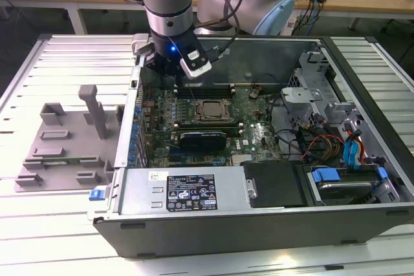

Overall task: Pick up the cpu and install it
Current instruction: 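Install the first cpu locking lever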

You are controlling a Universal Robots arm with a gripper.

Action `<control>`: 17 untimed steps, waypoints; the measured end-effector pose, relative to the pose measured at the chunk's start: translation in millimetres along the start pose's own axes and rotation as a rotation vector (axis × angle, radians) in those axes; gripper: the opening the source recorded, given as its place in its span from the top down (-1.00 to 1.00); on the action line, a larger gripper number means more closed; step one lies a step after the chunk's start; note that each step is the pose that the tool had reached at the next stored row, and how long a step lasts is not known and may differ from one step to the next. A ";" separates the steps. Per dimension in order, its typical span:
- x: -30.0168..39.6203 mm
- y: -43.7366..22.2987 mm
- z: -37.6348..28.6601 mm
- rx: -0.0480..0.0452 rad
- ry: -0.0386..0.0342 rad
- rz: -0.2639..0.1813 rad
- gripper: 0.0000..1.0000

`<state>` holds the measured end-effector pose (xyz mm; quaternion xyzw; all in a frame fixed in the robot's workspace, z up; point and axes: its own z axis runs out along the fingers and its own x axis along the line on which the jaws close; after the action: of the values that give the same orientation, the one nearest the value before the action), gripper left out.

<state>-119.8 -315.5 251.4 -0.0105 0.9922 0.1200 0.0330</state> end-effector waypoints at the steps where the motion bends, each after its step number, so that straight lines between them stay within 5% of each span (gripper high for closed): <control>1: -4.5 -0.1 0.3 0.0000 0.0001 0.000 0.79; 5: -14.0 -0.4 0.9 0.0010 0.0011 0.000 0.79; 8: -33.9 -1.0 2.2 0.0036 0.0022 0.001 0.79; 14: -39.7 -1.4 3.5 0.0038 0.0021 0.000 0.79; 17: -54.9 -2.4 6.9 0.0038 0.0019 0.001 0.79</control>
<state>-64.5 -315.5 247.9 -0.0101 0.9924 0.1181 0.0320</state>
